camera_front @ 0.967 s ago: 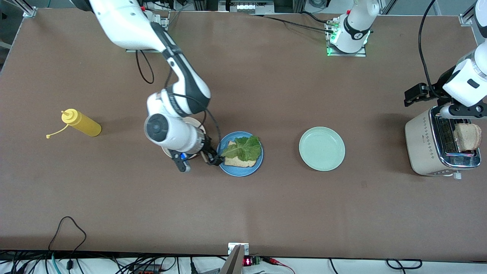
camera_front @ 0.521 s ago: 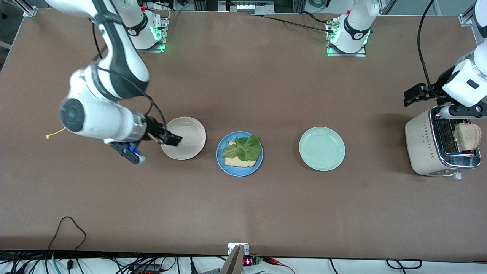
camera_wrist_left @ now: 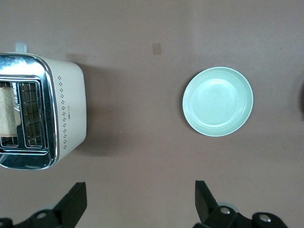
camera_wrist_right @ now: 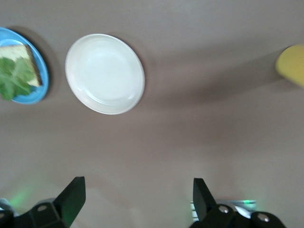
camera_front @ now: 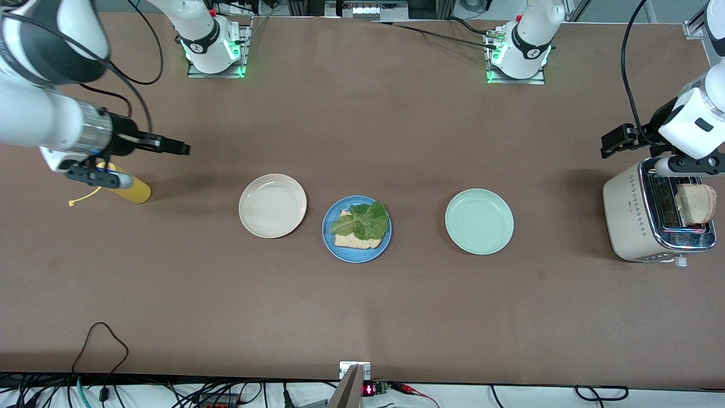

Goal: Make sandwich in blue plate with both arms
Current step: 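Release the lettuce and withdraw the right gripper toward its base, then reach down and grasp the yellow squeeze bottle with the right gripper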

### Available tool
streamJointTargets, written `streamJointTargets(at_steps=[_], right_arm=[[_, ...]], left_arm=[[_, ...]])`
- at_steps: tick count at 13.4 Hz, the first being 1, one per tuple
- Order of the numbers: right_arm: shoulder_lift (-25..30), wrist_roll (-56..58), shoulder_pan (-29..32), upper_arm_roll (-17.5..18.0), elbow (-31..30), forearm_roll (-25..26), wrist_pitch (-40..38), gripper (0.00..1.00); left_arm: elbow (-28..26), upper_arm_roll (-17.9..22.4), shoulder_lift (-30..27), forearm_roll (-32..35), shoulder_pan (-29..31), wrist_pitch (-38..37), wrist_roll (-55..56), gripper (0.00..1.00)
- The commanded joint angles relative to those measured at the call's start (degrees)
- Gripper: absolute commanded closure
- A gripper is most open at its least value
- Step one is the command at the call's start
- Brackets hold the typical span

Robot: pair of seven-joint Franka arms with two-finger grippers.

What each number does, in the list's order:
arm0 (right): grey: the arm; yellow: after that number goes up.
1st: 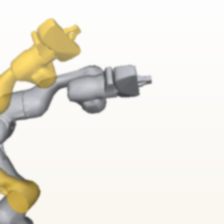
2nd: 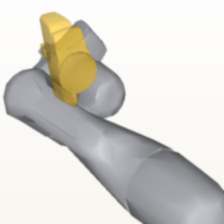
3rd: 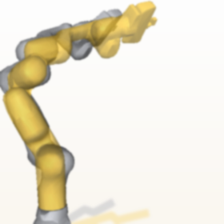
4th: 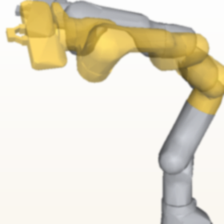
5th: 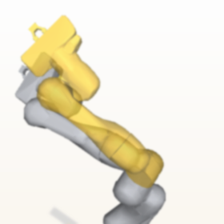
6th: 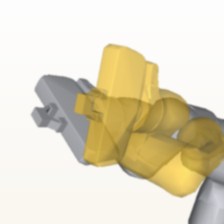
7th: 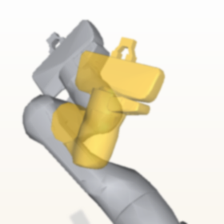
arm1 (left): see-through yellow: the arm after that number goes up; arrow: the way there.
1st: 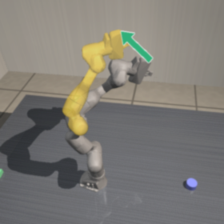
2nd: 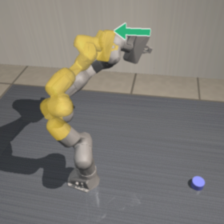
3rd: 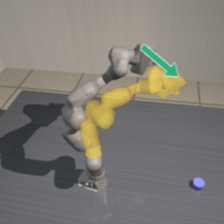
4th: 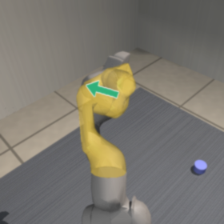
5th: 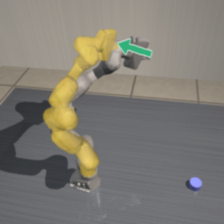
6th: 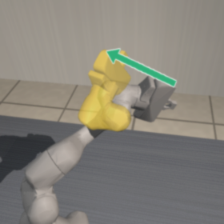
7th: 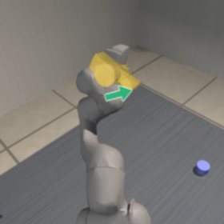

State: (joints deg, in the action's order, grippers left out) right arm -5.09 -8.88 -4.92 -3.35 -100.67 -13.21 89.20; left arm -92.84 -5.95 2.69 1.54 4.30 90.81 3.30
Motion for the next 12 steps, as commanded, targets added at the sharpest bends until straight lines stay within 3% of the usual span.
streamJointTargets(at_steps=[1, 6, 12], right_arm=[[4.03, 12.44, 5.26, 0.81, -5.13, 4.92, 0.36, 0.0], [8.42, 34.59, 15.27, 0.81, -13.3, 11.71, 7.8, 0.0], [8.53, 65.6, 23.99, -0.33, -20.87, 12.95, 24.85, 0.0]], left_arm=[[-0.76, -0.2, -1.29, 0.92, 0.01, -0.37, -0.4, 0.0], [-0.76, -0.2, -1.11, 0.83, -0.51, -0.28, -0.05, 0.0], [-0.76, -0.2, -1.2, 0.83, -0.52, -0.28, 0.04, 0.0]])
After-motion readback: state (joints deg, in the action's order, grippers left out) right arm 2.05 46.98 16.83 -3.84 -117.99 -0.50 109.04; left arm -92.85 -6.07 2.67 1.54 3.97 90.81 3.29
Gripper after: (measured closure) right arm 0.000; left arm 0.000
